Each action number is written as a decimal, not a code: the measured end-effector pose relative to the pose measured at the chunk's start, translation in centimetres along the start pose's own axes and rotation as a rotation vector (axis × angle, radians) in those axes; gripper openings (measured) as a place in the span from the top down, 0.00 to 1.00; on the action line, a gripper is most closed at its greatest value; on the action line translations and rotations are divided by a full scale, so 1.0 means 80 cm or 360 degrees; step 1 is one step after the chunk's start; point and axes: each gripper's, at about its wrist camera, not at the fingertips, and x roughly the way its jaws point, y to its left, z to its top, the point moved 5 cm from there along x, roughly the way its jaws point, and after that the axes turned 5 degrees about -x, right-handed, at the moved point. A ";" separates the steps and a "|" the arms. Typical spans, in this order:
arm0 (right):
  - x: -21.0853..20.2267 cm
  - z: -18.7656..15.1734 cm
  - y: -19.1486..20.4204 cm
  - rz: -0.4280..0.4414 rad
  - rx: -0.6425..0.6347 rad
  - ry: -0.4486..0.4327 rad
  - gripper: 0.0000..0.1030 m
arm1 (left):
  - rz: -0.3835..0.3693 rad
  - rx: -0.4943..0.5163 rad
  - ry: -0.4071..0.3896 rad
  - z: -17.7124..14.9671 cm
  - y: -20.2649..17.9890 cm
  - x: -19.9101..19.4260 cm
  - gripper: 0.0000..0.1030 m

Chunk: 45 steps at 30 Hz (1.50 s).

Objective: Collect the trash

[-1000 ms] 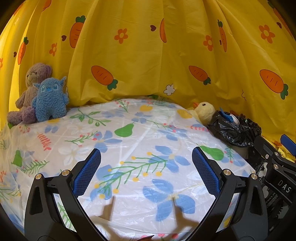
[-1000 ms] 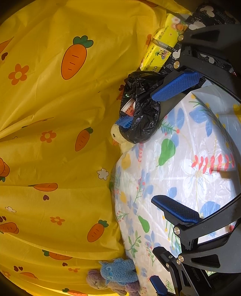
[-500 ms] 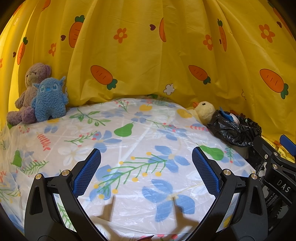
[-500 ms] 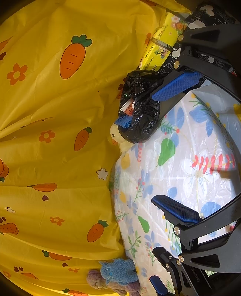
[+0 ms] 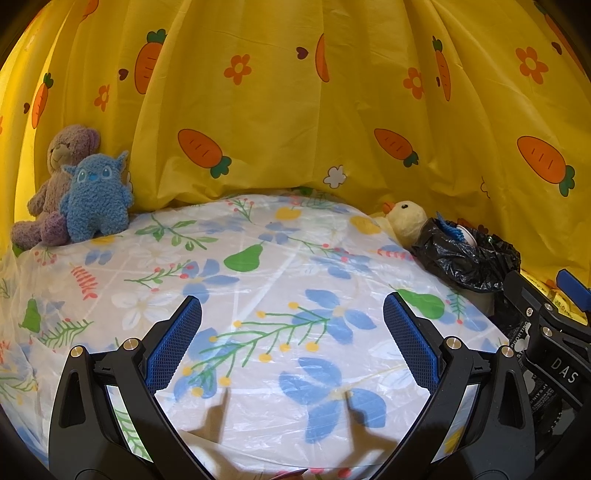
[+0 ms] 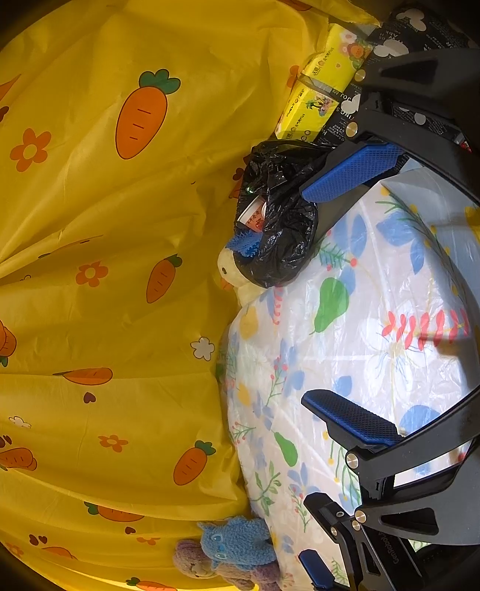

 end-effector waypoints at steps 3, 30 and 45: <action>0.000 0.000 0.000 -0.0001 0.0003 -0.0001 0.05 | -0.0002 0.0003 0.0002 0.000 0.000 0.001 0.06; 0.000 0.000 -0.003 0.0002 0.0007 -0.0001 0.05 | -0.0003 0.0005 -0.0003 0.000 -0.005 0.000 0.06; 0.000 -0.001 -0.001 0.0003 0.0008 0.0001 0.05 | -0.0002 0.0004 -0.0003 0.001 -0.006 0.000 0.06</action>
